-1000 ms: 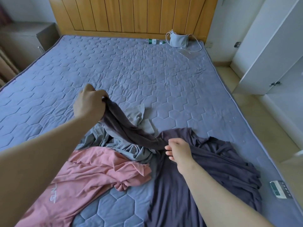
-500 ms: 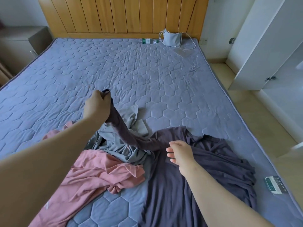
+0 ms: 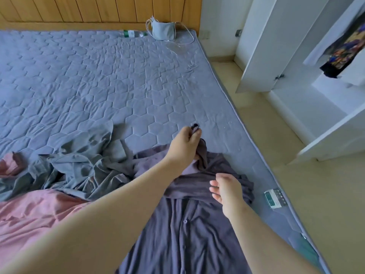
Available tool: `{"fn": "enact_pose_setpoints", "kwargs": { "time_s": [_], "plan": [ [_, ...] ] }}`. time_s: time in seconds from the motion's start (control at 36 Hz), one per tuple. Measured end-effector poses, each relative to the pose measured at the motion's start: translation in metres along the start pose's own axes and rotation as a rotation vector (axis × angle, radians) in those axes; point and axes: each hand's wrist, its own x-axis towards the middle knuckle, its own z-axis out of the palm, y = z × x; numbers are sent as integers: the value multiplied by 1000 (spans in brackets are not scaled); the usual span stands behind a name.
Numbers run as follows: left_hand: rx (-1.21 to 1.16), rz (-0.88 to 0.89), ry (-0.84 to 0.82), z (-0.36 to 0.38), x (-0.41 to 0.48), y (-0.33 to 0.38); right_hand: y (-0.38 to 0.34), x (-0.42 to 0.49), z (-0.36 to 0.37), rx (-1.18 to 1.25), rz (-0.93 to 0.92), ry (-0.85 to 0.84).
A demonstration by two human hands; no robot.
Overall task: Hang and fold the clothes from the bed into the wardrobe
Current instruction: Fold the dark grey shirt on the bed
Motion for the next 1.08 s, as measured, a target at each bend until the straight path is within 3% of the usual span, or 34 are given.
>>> {"fn": "enact_pose_setpoints", "kwargs": {
  "time_s": [0.06,0.11,0.19,0.42,0.56,0.94,1.08],
  "plan": [
    [-33,-144,-236,35,-2,-12,3,14,-24,19,30,30],
    [135,-273,-477,62,-5,-32,9,26,-46,62,44,44],
    [427,-325,-627,83,-6,-67,23,41,-73,59,70,130],
    [587,-381,-393,76,-15,-140,65,61,-88,-47,69,123],
    [736,-351,-329,64,-38,-168,100,55,-77,-297,62,8],
    [943,-290,-595,34,-176,-250,214,-53,-85,-1026,-19,-382],
    [1059,-108,-700,23,-219,-284,255,-74,-85,-1267,12,-547]
  ]
}}
